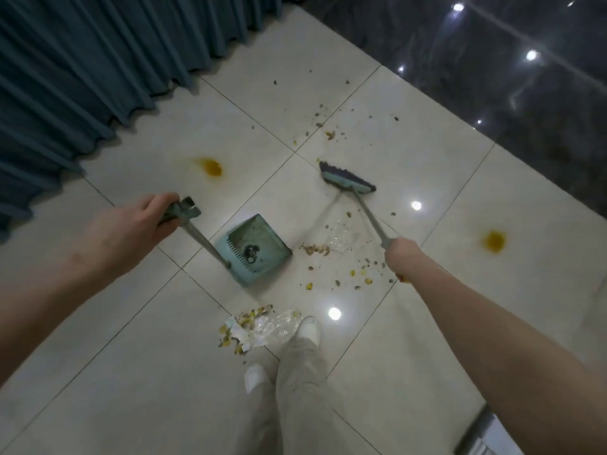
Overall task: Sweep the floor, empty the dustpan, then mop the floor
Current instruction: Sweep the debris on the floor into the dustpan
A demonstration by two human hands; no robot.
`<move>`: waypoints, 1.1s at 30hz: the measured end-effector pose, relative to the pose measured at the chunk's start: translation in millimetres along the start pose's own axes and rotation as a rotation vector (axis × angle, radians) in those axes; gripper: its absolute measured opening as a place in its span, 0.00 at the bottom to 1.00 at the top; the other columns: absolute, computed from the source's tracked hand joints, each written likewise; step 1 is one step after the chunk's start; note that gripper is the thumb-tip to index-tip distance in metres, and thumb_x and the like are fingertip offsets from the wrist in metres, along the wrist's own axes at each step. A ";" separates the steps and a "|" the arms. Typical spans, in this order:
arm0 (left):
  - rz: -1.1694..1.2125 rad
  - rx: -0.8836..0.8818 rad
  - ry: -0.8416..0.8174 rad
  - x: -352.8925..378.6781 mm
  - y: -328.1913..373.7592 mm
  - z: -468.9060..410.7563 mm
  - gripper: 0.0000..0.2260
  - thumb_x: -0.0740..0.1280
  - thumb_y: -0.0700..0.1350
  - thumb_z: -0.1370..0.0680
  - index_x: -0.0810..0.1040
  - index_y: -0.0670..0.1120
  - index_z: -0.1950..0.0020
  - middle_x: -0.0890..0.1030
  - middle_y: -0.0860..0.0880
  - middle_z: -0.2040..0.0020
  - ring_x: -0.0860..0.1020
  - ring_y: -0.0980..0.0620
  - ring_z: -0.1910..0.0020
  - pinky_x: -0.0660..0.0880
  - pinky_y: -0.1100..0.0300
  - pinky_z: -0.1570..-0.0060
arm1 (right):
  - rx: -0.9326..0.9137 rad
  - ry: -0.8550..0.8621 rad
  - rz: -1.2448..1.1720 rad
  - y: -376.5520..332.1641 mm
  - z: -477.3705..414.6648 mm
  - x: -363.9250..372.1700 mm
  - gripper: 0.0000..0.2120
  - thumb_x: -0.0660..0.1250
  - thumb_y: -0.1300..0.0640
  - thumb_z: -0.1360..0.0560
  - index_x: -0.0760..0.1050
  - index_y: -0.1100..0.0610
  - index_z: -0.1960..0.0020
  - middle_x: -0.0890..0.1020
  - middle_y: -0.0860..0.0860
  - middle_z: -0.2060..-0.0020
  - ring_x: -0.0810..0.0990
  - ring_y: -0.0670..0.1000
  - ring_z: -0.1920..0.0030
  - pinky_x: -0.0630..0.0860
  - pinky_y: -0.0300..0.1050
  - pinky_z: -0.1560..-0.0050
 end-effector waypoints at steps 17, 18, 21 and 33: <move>0.006 -0.028 0.115 -62.3 10.2 -29.6 0.13 0.66 0.43 0.22 0.72 0.39 0.40 0.79 0.37 0.55 0.69 0.47 0.72 0.58 0.64 0.77 | -0.045 -0.111 -0.009 143.9 176.3 5.7 0.16 0.54 0.47 0.18 0.74 0.48 0.36 0.75 0.52 0.66 0.72 0.51 0.77 0.71 0.39 0.80; -0.002 -0.029 0.115 -66.2 8.9 -31.6 0.13 0.66 0.43 0.22 0.72 0.39 0.40 0.80 0.37 0.55 0.69 0.47 0.72 0.58 0.64 0.77 | -0.047 -0.089 -0.041 143.4 176.2 -4.3 0.16 0.54 0.46 0.18 0.75 0.48 0.37 0.74 0.52 0.67 0.71 0.50 0.78 0.71 0.39 0.79; -0.005 -0.042 0.103 -75.8 3.8 -40.3 0.14 0.65 0.45 0.22 0.71 0.42 0.39 0.80 0.39 0.53 0.72 0.47 0.74 0.64 0.62 0.79 | -0.055 -0.030 -0.093 135.0 171.5 -29.4 0.17 0.54 0.44 0.18 0.74 0.48 0.35 0.74 0.52 0.67 0.72 0.51 0.76 0.70 0.38 0.79; -0.064 -0.107 0.236 -135.4 -36.1 -82.0 0.16 0.65 0.47 0.22 0.69 0.42 0.38 0.80 0.39 0.54 0.76 0.41 0.72 0.70 0.54 0.76 | -0.148 0.137 -0.174 22.3 110.3 -129.9 0.20 0.64 0.51 0.21 0.71 0.50 0.30 0.77 0.54 0.64 0.74 0.51 0.73 0.72 0.39 0.78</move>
Point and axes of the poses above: each hand's wrist, its own z-axis away from the middle knuckle, its own x-axis out of the palm, y = z × x, the point moved 1 cm from there along -z, towards the middle knuckle
